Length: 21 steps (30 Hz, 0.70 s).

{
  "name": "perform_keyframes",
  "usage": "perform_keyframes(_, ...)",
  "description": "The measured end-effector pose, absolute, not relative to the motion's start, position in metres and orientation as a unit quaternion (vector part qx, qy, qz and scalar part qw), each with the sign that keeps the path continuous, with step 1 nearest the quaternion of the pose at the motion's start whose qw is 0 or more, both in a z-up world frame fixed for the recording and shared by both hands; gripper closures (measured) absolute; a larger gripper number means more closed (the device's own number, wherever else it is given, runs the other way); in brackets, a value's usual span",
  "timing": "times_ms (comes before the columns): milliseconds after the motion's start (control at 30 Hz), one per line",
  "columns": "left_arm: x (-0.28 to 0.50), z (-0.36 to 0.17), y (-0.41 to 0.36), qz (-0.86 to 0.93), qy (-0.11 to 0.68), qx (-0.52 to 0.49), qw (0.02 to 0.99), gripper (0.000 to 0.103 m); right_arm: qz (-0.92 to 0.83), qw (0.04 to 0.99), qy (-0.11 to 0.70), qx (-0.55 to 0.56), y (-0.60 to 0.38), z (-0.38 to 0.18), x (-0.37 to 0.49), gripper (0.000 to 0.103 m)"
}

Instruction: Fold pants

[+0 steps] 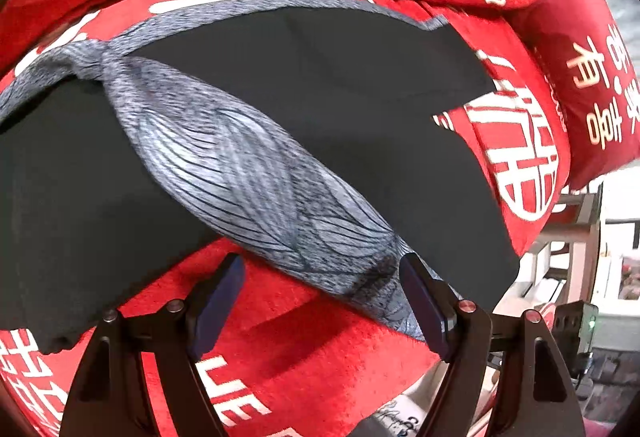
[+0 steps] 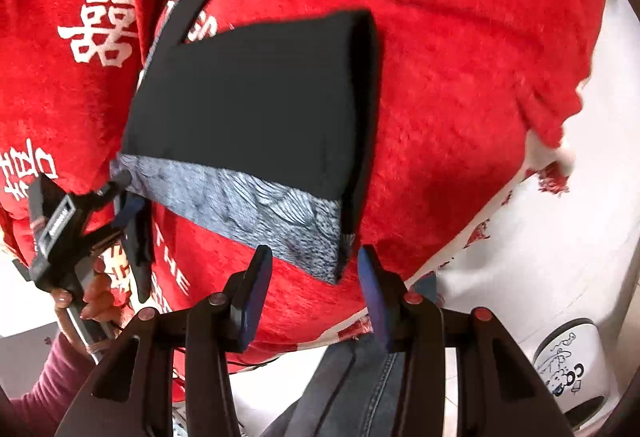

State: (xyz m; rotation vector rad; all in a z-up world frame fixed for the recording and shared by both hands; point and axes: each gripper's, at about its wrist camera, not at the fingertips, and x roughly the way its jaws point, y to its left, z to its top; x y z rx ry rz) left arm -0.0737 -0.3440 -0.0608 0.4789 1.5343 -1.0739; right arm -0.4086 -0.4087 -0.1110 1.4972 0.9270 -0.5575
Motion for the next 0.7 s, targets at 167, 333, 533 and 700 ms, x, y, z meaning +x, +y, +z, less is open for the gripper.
perform_keyframes(167, -0.077, -0.071, -0.350, -0.454, 0.669, 0.188, 0.557, 0.023, -0.213, 0.626, 0.405, 0.632, -0.408, -0.102, -0.393, 0.060)
perform_keyframes(333, -0.078, -0.078, -0.356, -0.417, 0.681, 0.183, 0.573, 0.059, -0.195, 0.599, 0.438, 0.642, -0.423, -0.110, -0.392, 0.099)
perform_keyframes(533, -0.063, -0.057, -0.369, -0.403, 0.699, 0.135, 0.575, 0.076, -0.122, 0.664, 0.388, 0.628, -0.500, -0.040, -0.362, 0.100)
perform_keyframes(700, -0.037, -0.035, -0.407, -0.404, 0.687, 0.106, 0.595, 0.076, -0.101, 0.715, 0.375, 0.581, -0.601, 0.003, -0.314, 0.100)
